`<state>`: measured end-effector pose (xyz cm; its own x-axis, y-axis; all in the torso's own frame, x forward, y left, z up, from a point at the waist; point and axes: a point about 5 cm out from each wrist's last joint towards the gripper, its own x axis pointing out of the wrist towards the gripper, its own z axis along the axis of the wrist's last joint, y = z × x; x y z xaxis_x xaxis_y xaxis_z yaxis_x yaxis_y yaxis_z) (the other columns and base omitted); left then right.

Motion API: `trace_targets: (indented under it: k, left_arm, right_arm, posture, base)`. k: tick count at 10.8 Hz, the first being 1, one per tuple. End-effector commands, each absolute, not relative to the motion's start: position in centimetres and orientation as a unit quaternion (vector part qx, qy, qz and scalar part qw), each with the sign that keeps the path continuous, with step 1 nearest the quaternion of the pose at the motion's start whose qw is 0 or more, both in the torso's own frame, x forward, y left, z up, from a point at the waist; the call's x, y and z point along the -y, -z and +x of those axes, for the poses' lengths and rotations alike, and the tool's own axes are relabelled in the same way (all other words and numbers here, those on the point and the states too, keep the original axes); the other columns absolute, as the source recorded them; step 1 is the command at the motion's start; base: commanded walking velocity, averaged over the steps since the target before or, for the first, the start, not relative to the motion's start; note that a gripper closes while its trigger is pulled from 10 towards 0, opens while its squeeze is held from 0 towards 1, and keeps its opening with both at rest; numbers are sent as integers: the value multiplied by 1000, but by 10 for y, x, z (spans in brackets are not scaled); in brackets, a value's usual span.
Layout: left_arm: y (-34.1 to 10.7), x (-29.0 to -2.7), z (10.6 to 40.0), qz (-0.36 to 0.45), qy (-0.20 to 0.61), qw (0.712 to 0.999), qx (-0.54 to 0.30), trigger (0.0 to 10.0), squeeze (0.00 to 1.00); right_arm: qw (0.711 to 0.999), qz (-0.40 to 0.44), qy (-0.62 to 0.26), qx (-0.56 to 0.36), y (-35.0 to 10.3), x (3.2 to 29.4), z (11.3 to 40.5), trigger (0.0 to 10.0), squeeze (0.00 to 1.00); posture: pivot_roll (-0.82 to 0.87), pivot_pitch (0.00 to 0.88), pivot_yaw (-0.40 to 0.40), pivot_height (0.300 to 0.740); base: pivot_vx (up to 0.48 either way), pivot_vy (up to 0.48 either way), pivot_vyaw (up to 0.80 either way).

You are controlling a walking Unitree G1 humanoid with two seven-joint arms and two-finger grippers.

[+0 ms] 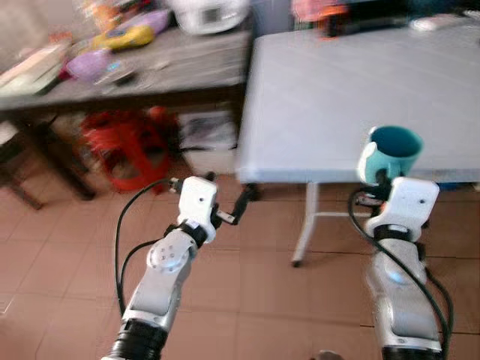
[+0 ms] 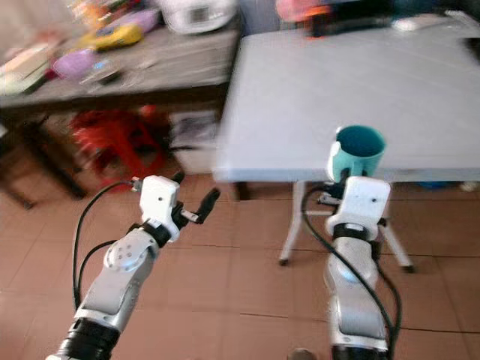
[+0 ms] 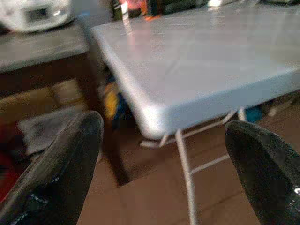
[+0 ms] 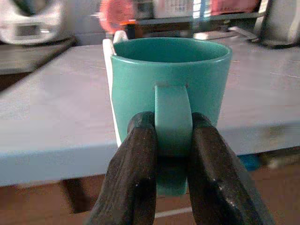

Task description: Setting the table

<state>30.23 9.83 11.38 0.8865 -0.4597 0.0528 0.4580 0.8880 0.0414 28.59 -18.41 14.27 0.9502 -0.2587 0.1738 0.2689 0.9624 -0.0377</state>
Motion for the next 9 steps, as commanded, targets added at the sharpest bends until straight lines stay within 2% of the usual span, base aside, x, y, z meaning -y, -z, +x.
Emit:
trace_targets:
  k: [1, 5, 9]
  left_arm:
    - [-115, -101, 303, 13, 234, 972, 33, 10000, 0]
    - [-115, -100, 303, 14, 235, 971, 35, 10000, 0]
    - [-119, -99, 300, 8, 240, 969, 56, 10000, 0]
  right_arm:
    - [987, -32, 124, 94, -147, 181, 287, 10000, 0]
    - [988, -33, 119, 95, -147, 178, 288, 10000, 0]
    - [988, -36, 118, 94, -146, 180, 288, 10000, 0]
  posture:
    - [-114, 94, 179, 740]
    - [-111, 92, 176, 740]
    - [-116, 95, 168, 740]
  base:
    - [0, 480, 0]
    - [0, 480, 0]
    - [0, 0, 0]
